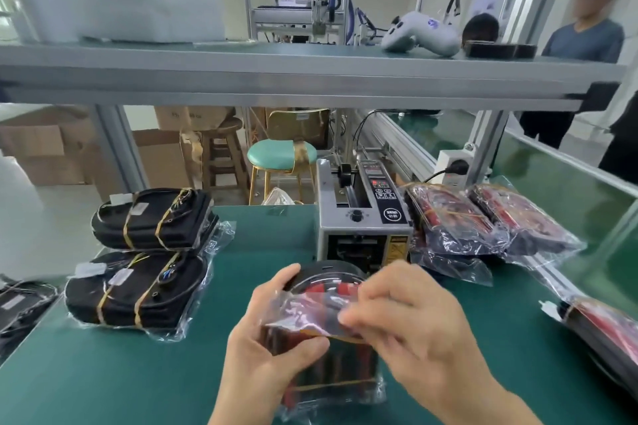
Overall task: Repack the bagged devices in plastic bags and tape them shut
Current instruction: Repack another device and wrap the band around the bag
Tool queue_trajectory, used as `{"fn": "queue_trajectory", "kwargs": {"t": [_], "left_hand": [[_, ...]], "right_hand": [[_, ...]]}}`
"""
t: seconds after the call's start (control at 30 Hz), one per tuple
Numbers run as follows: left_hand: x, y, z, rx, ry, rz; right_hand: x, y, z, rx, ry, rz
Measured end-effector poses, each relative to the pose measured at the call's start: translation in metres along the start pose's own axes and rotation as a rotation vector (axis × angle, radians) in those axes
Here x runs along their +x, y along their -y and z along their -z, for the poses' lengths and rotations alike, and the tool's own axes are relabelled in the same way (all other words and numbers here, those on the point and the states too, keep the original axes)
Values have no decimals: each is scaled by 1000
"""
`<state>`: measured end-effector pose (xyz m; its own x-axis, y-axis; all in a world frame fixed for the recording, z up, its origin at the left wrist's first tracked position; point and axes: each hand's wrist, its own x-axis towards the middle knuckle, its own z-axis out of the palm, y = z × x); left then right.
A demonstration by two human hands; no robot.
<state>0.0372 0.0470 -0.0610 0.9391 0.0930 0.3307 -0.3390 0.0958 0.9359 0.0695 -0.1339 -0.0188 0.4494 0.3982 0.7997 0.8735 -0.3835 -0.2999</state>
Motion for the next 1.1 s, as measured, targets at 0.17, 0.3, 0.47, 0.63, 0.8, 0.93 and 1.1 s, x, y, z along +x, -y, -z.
{"fn": "queue_trajectory", "kwargs": {"t": [0.17,0.3,0.47,0.63,0.8,0.93,1.1], "left_hand": [[8,-14,10,-197,116,149],[30,-25,13,-135,99,303],[27,-22,2,136,177,114],[22,-18,15,86,-77,84],[15,-22,19,124,-206,42],[12,-25,18,121,-207,44],[10,-26,18,118,-195,35]], "right_hand": [[-36,-1,-16,-266,7,143],[-32,-3,-21,-274,7,124],[-31,0,-10,-46,18,-54],[-13,-16,1,300,-340,-862],[0,-53,-31,489,-302,-1368],[8,-63,-50,579,-396,-1544],[14,-64,-59,591,-541,-1602]]}}
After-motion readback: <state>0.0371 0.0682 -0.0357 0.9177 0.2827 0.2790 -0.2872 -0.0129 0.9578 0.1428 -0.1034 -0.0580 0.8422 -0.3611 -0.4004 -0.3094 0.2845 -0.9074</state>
